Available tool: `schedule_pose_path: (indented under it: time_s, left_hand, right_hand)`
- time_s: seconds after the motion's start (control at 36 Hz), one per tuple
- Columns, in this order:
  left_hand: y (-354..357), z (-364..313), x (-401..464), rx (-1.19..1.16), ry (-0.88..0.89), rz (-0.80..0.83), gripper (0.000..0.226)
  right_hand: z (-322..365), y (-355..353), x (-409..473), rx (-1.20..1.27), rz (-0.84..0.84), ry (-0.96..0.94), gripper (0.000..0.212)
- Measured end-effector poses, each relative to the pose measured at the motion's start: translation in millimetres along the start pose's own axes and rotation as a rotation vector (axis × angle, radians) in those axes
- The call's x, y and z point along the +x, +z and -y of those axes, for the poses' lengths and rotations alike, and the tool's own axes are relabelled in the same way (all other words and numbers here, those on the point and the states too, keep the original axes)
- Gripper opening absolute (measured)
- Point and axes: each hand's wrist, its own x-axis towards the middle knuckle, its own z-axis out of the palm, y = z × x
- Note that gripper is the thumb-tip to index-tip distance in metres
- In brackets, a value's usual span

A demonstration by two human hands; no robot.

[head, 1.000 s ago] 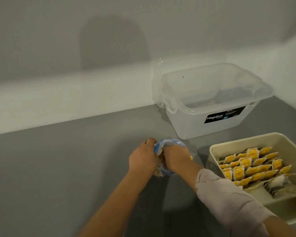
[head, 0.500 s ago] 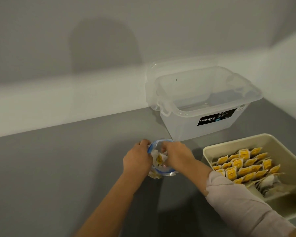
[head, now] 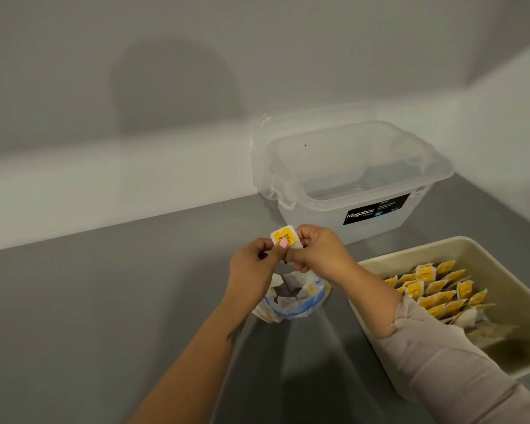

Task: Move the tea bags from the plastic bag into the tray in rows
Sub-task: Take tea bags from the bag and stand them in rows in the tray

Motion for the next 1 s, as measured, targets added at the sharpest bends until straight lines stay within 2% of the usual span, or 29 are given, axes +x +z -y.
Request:
schedule_pose_path:
  time_s: [0.11, 0.28, 0.33, 0.44, 0.72, 0.81, 0.89, 1.0]
  left_hand:
    - [0.3, 6.7, 2.1, -0.093, -0.041, -0.06, 0.014]
    - [-1.4, 17.6, 3.6, -0.12, -0.114, -0.076, 0.016]
    - [-1.3, 19.8, 2.6, -0.132, -0.131, -0.075, 0.017]
    - [-1.3, 21.6, 2.8, -0.125, -0.149, -0.071, 0.017]
    - [-3.6, 22.6, 7.2, -0.089, -0.139, -0.053, 0.015]
    - [-3.8, 21.6, 7.6, -0.086, -0.152, -0.056, 0.016]
    - [-4.3, 21.9, 8.8, -0.079, -0.169, -0.063, 0.018]
    - [-3.1, 21.1, 8.3, -0.094, -0.179, -0.072, 0.02]
  right_hand:
    - [-3.6, 2.3, 2.7, -0.167, 0.048, 0.063, 0.027]
    - [-16.4, 18.6, 5.0, -1.029, 0.085, 0.06, 0.022]
    - [-17.5, 29.1, 6.3, -1.184, 0.157, 0.097, 0.023]
    - [-20.8, 40.8, 15.0, -1.204, 0.291, 0.232, 0.034]
    - [-29.0, 46.3, 28.7, -1.163, 0.325, 0.286, 0.033]
    - [-31.2, 43.5, 29.1, -1.149, 0.299, 0.31, 0.037]
    - [-33.2, 39.2, 25.8, -1.055, 0.201, 0.291, 0.033]
    - [-35.0, 28.5, 9.9, -0.866, 0.004, 0.044, 0.022]
